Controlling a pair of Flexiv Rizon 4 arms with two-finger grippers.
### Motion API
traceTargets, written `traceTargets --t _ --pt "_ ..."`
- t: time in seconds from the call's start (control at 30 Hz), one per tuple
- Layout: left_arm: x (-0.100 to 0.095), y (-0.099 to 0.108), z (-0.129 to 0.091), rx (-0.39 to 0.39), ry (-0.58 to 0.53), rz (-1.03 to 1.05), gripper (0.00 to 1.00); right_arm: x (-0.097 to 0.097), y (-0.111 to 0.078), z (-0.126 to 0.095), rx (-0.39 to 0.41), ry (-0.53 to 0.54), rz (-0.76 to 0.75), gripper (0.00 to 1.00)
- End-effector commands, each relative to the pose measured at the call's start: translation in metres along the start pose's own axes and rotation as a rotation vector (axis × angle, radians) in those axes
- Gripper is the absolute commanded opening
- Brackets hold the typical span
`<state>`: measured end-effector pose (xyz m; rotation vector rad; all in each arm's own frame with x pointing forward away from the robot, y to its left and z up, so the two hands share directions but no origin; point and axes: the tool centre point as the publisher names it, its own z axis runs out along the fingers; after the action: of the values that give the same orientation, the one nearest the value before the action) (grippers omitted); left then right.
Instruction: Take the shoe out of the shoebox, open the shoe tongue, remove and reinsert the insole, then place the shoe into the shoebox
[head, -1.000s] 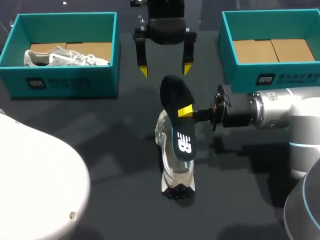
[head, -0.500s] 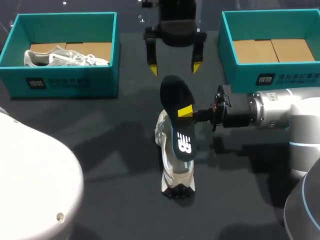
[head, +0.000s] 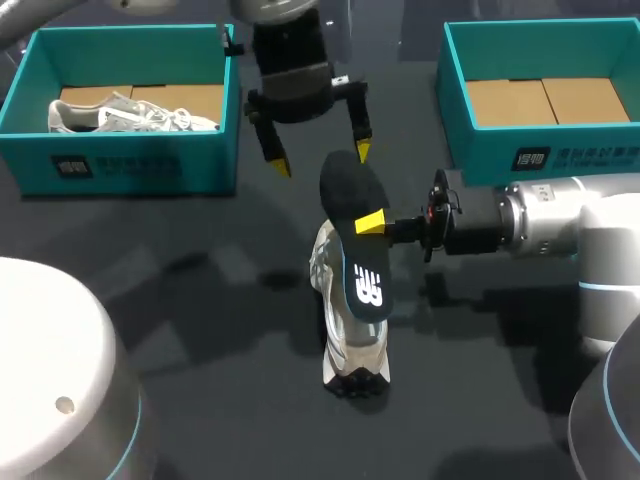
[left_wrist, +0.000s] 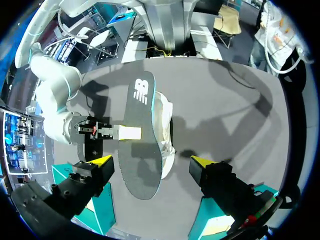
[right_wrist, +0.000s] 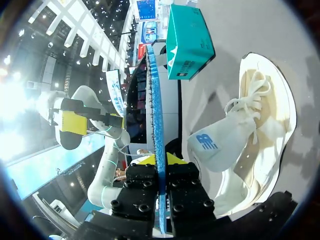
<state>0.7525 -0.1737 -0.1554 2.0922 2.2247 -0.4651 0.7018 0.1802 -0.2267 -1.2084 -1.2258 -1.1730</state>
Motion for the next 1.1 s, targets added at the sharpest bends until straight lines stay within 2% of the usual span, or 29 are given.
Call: traceTargets --t 0.03,0.47,0.67,0.77,1.1 --pt "0.047 0.001 0.007 0.023 -0.59 0.067 1.0 0.0 -0.001 0.0 -0.002 -0.002 0.0 0.0" --pt "0.047 0.001 0.007 0.023 -0.59 0.067 1.0 0.0 -0.001 0.0 -0.002 -0.002 0.0 0.0" --pt "0.057 -0.004 0.026 0.068 -0.81 0.195 1.0 0.0 -0.001 0.0 -0.002 -0.002 0.0 0.0" --pt "0.062 -0.009 0.027 0.025 -0.924 0.321 1.0 0.0 -0.001 0.0 -0.002 -0.002 0.0 0.0" --pt "0.062 -0.009 0.027 0.025 -0.924 0.321 1.0 0.0 -0.001 0.0 -0.002 -0.002 0.0 0.0"
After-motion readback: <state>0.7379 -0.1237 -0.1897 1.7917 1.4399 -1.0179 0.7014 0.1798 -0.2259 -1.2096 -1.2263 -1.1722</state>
